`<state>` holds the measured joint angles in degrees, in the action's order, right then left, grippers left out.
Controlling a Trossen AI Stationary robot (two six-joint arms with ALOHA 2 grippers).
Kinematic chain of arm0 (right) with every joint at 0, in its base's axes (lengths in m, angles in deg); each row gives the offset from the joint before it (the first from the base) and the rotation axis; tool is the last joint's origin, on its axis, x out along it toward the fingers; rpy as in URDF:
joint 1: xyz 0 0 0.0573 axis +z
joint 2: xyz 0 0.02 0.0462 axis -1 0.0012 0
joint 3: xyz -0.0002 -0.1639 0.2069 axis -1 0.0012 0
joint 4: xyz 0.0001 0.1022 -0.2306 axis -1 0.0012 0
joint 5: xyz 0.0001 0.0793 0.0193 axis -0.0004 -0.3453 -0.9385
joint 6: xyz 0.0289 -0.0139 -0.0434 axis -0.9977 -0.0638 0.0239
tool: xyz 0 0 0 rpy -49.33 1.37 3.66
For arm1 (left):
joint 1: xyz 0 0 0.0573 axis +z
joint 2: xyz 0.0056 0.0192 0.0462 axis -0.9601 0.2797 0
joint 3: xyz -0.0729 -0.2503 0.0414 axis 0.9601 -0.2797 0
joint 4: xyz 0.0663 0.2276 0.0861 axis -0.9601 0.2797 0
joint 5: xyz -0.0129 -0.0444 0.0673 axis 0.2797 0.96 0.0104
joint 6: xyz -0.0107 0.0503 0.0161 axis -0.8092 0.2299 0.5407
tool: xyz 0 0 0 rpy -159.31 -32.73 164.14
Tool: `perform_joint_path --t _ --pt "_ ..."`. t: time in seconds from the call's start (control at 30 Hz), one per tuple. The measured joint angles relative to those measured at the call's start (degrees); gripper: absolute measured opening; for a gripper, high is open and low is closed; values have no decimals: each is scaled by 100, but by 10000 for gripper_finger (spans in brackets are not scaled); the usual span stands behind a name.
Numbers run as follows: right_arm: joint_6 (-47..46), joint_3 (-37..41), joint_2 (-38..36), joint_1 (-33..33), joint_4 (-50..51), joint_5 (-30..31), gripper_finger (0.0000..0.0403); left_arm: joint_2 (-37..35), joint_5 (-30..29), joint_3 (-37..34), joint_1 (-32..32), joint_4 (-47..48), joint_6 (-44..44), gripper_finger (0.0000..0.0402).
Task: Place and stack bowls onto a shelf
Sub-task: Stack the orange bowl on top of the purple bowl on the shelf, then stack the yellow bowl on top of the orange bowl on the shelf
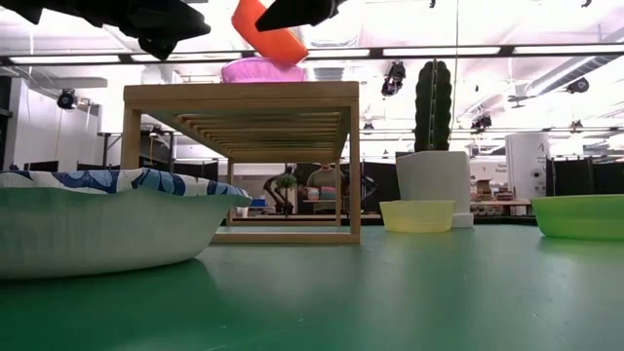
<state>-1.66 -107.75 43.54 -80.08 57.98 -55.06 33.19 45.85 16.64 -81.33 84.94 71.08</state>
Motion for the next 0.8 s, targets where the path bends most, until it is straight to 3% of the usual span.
perform_joint_path --t 0.4,0.67,0.8 --pt "-199 -2 -4 -51 62 8 115 0 0 11 2 -2 -4 86" --pt "-100 2 -155 -21 169 27 134 0 -1 11 2 38 -4 86" --pt "-516 2 -545 107 597 46 128 0 -2 11 2 48 -4 86"
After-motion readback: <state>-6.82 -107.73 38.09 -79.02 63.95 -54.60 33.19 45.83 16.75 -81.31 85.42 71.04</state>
